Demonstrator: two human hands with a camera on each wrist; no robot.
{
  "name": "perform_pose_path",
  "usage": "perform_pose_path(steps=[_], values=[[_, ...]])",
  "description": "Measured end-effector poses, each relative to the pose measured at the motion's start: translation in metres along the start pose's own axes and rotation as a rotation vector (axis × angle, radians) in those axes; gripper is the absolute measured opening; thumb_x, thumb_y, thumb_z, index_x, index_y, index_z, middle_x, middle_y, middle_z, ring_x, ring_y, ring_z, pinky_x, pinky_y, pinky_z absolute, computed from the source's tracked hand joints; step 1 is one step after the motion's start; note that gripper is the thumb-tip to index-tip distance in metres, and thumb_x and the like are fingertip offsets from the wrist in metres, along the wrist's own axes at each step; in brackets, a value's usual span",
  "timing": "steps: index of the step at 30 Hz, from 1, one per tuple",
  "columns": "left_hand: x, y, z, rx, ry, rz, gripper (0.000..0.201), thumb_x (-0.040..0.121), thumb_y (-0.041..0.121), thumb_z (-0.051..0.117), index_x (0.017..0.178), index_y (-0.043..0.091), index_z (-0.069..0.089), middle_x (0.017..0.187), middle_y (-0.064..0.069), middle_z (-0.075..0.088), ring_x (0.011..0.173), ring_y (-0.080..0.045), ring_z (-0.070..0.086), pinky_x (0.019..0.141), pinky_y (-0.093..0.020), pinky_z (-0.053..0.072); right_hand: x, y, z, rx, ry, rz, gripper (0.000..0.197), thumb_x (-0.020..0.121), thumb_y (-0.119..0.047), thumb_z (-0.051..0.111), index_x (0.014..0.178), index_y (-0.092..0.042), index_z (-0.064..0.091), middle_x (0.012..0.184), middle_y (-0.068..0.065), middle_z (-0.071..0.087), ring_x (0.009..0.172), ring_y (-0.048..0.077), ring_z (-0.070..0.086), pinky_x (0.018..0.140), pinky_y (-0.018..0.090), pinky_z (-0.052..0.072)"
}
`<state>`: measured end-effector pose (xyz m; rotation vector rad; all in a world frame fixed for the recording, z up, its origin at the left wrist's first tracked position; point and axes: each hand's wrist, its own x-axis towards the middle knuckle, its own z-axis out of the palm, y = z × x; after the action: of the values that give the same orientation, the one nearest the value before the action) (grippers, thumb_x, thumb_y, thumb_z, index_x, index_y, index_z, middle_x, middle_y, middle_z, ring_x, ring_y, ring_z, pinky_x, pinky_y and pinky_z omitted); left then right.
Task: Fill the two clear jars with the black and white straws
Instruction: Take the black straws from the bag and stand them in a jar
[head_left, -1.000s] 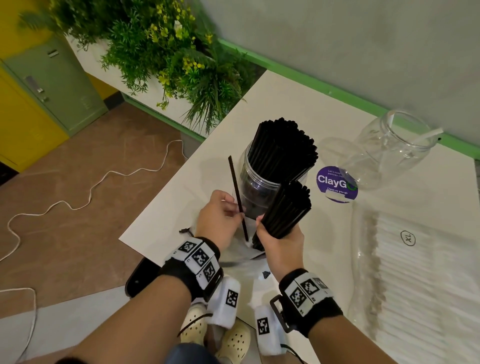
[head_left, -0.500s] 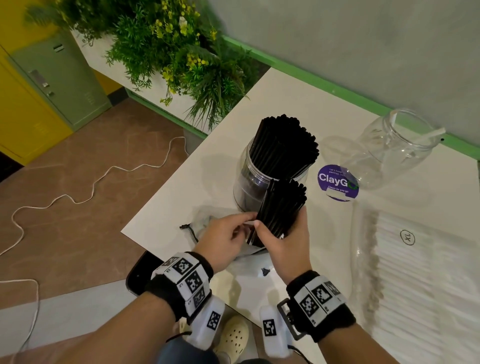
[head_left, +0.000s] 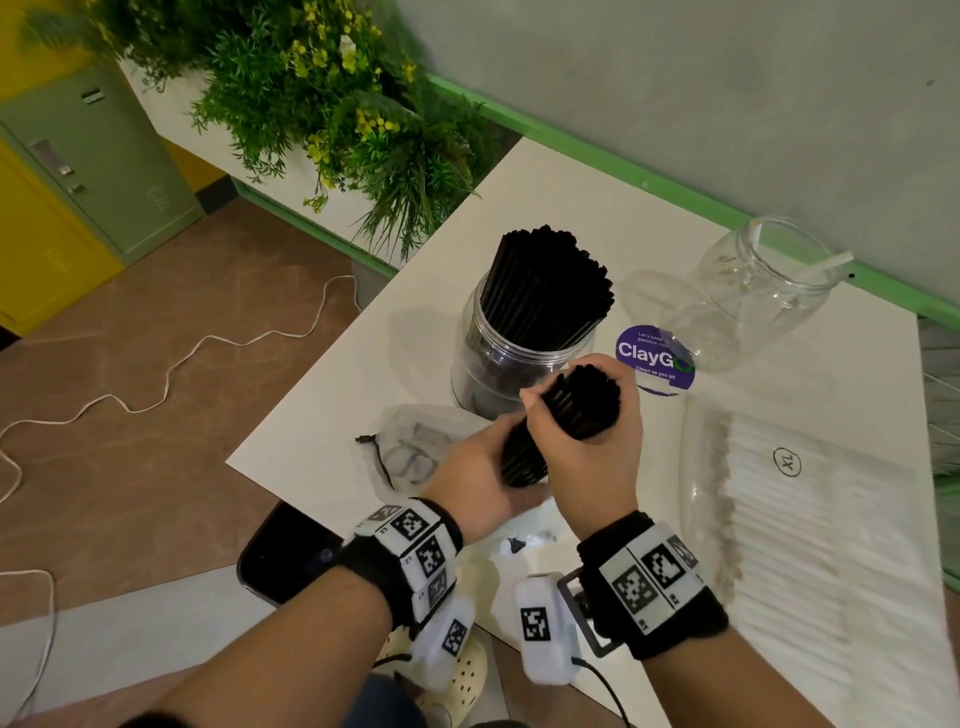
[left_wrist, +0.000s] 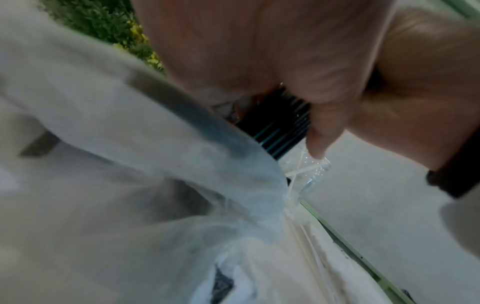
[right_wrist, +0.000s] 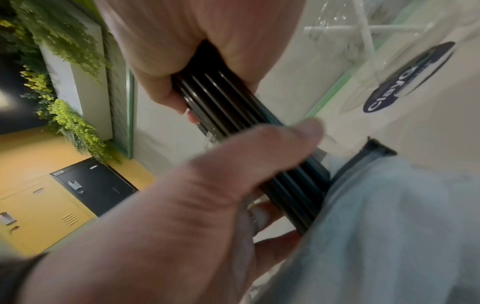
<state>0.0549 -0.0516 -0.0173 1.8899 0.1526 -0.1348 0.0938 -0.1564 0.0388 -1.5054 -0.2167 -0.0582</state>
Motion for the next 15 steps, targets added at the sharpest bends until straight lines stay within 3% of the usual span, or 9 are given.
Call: perform_pose_path(steps=[2,4,7,11,15], values=[[0.008,-0.004,0.006,-0.001,0.055,-0.037,0.053,0.07,0.036,0.075,0.119,0.034,0.055,0.106,0.006,0.069,0.102,-0.012,0.063,0.091,-0.038,0.051,0.001,-0.007,-0.001,0.034,-0.027,-0.029,0.049,0.077,0.013,0.067,0.114,-0.01,0.045,0.086,0.014,0.064,0.084,0.022,0.065,0.084,0.029,0.052],[0.014,-0.003,0.008,0.075,0.06,-0.07,0.044,0.069,0.041,0.07,0.111,0.036,0.057,0.099,0.005,0.07,0.096,-0.015,0.065,0.087,-0.042,0.052,0.005,-0.01,-0.005,0.029,-0.047,-0.047,0.057,0.076,0.014,0.067,0.12,-0.011,0.041,0.089,0.013,0.064,0.084,0.024,0.066,0.087,0.032,0.053],[0.017,-0.002,0.007,0.086,0.053,-0.095,0.044,0.065,0.047,0.068,0.106,0.039,0.057,0.093,0.006,0.071,0.092,-0.015,0.066,0.084,-0.041,0.053,0.008,-0.007,-0.006,0.014,-0.103,-0.003,0.053,0.076,0.014,0.068,0.117,-0.01,0.045,0.088,0.012,0.065,0.084,0.025,0.066,0.086,0.034,0.053],[0.016,0.0,0.001,0.107,0.001,-0.115,0.05,0.066,0.04,0.079,0.112,0.035,0.058,0.097,0.007,0.07,0.093,-0.012,0.065,0.086,-0.038,0.053,0.013,-0.01,-0.007,-0.027,-0.082,0.008,0.035,0.076,0.015,0.067,0.1,-0.002,0.049,0.079,0.012,0.064,0.077,0.014,0.063,0.078,0.022,0.049],[0.012,0.008,-0.015,0.174,-0.016,-0.093,0.06,0.07,0.035,0.082,0.122,0.028,0.053,0.112,0.012,0.064,0.102,-0.005,0.059,0.09,-0.023,0.046,0.026,-0.032,-0.015,0.031,-0.015,-0.049,0.036,0.076,0.017,0.067,0.095,-0.007,0.047,0.076,0.007,0.063,0.073,0.008,0.062,0.073,0.016,0.048]])
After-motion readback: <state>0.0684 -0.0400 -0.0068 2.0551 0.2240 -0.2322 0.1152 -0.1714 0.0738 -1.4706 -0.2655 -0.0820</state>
